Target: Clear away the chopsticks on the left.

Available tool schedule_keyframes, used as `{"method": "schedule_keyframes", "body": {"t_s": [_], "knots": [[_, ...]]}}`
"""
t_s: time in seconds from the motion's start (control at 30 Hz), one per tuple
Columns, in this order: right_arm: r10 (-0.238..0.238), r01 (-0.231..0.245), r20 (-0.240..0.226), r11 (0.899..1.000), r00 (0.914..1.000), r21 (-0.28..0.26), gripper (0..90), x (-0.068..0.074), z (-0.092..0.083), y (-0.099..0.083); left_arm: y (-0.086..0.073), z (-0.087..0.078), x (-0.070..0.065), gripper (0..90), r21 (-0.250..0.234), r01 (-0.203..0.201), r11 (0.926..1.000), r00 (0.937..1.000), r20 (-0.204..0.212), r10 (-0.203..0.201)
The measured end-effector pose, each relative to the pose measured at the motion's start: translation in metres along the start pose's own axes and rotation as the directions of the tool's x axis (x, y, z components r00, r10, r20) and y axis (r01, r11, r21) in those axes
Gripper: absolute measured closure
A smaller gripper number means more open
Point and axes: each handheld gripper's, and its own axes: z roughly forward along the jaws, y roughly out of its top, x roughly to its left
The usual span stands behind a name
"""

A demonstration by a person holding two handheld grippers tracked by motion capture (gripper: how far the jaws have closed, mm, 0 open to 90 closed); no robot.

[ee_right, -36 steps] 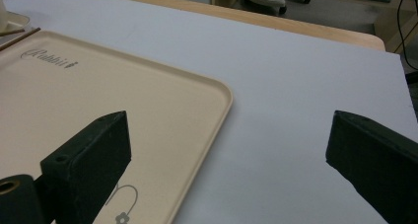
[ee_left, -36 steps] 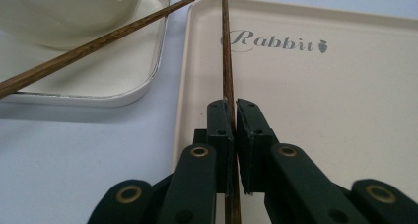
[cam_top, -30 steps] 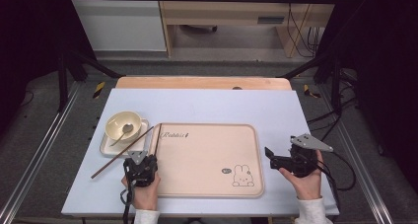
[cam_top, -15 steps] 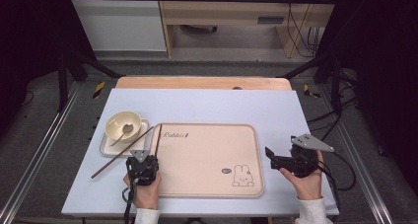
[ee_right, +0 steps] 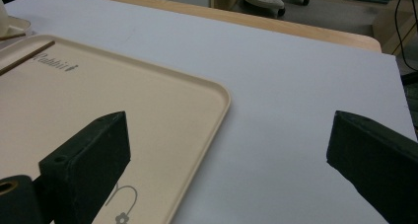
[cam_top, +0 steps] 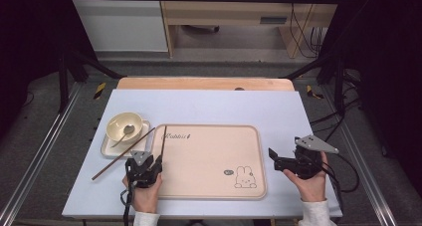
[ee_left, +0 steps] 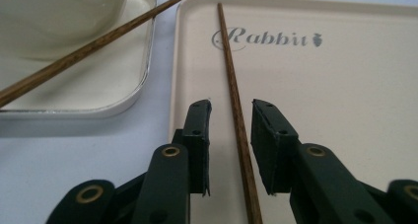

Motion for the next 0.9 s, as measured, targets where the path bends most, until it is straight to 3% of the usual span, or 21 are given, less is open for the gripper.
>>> {"method": "schedule_keyframes", "body": {"t_s": [0.2, 0.37, 0.47, 0.57, 0.63, 0.73, 0.77, 0.9], "knots": [[0.002, -0.002, 0.003, 1.0, 1.0, -0.003, 3.1, -0.001, -0.001, 0.0, 0.01, -0.015, 0.002, 61.1, -0.038, -0.049, 0.9981, 0.9961, 0.072, 0.051], [0.01, -0.01, 0.0, 1.0, 1.0, -0.004, 3.1, -0.001, -0.002, 0.0, 0.022, -0.025, 0.008, 54.7, -0.073, -0.105, 0.9918, 0.98, 0.162, 0.116], [0.005, -0.005, 0.002, 1.0, 1.0, -0.007, 3.0, -0.001, -0.002, 0.0, 0.03, -0.028, 0.012, 50.0, -0.081, -0.141, 0.9867, 0.9633, 0.219, 0.155], [0.006, -0.006, 0.002, 1.0, 1.0, -0.01, 3.0, -0.001, -0.003, 0.0, 0.036, -0.031, 0.016, 46.2, -0.075, -0.187, 0.9795, 0.9507, 0.237, 0.2], [0.005, -0.005, 0.003, 1.0, 1.0, -0.01, 3.0, -0.001, -0.003, 0.0, 0.039, -0.033, 0.018, 44.6, -0.08, -0.228, 0.9703, 0.9402, 0.241, 0.241], [0.011, -0.011, 0.0, 1.0, 0.9999, -0.012, 3.1, -0.001, -0.004, 0.001, 0.043, -0.036, 0.021, 41.6, -0.087, -0.249, 0.9646, 0.9234, 0.279, 0.264], [0.01, -0.01, 0.001, 1.0, 0.9999, -0.012, 3.1, -0.001, -0.004, 0.001, 0.043, -0.036, 0.022, 40.8, -0.085, -0.254, 0.9633, 0.9208, 0.283, 0.268], [0.007, -0.007, 0.0, 1.0, 1.0, -0.01, 3.0, -0.001, -0.004, 0.0, 0.048, -0.038, 0.029, 37.3, -0.082, -0.303, 0.9494, 0.897, 0.312, 0.314]]}}
